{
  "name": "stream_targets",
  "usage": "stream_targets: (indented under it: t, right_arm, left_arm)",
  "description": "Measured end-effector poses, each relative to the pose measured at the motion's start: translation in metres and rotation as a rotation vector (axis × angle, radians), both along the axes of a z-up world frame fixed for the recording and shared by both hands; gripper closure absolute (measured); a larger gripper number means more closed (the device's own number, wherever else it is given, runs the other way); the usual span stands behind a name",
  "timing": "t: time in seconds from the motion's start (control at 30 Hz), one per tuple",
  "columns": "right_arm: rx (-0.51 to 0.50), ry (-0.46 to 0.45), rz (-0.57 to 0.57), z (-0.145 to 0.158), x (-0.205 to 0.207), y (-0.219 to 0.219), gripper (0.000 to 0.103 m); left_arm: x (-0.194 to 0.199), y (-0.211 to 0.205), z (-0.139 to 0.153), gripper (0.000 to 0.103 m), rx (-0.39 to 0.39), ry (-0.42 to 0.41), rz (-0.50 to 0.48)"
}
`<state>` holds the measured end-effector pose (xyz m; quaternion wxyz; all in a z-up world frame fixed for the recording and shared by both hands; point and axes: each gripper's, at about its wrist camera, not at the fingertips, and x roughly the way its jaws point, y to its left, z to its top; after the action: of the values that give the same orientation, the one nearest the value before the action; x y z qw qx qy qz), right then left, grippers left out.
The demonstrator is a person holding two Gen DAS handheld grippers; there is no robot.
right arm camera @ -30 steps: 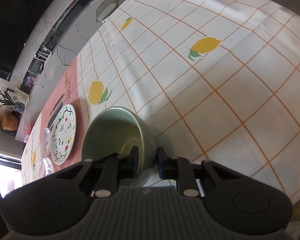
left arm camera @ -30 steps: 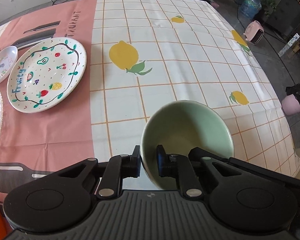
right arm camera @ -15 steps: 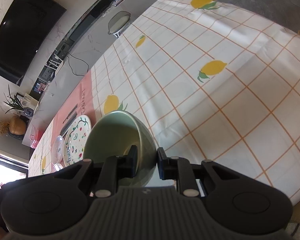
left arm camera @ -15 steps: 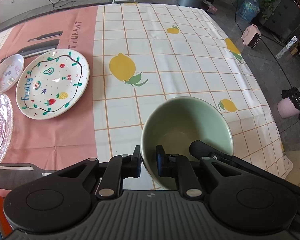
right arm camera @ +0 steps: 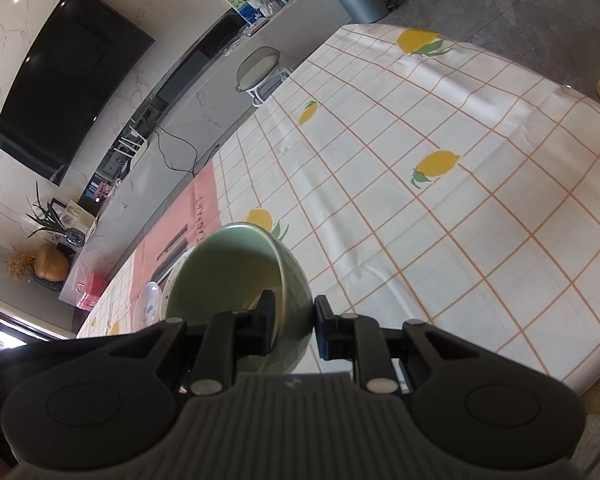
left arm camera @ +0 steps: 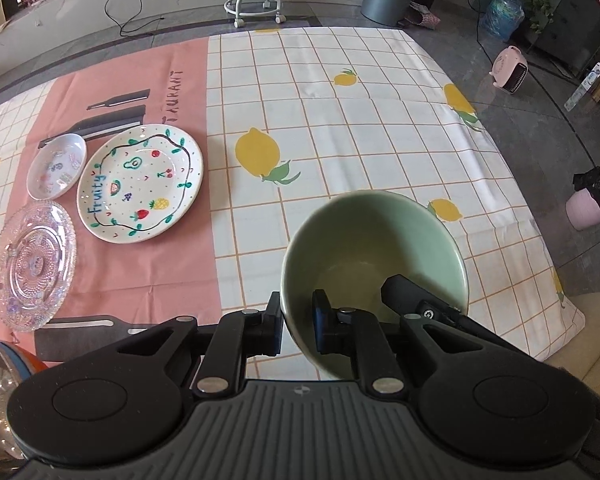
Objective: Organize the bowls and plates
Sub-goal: 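Lift the pale green bowl and carry it toward the stacked steel bowls, then lower the green bowl into the steel bowls and open both grippers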
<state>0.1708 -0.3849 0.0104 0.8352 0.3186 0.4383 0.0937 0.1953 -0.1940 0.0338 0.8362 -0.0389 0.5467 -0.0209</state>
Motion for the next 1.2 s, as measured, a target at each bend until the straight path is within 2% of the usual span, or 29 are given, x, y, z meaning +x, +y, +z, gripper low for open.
stream_targets:
  t: [0.37,0.87,1.1,1.2]
  right_arm:
    - [-0.007,-0.114,0.106,0.044,-0.033,0.04,0.084]
    - [-0.009,-0.175,0.298,0.081,-0.079,0.136,0.084]
    - [-0.032,-0.195,0.389,0.089,-0.097,0.176,0.084]
    - [-0.053,-0.215,0.415,0.093,-0.101,0.193,0.084]
  left_arm:
    - [-0.044,0.039,0.048,0.086,0.028,-0.074,0.044]
    - [-0.112,0.132,0.085,0.086,0.058,-0.12,0.157]
    - [-0.137,0.173,0.087,0.086,0.019,-0.137,0.233]
    - [-0.144,0.194,0.086,0.087,-0.047,-0.163,0.274]
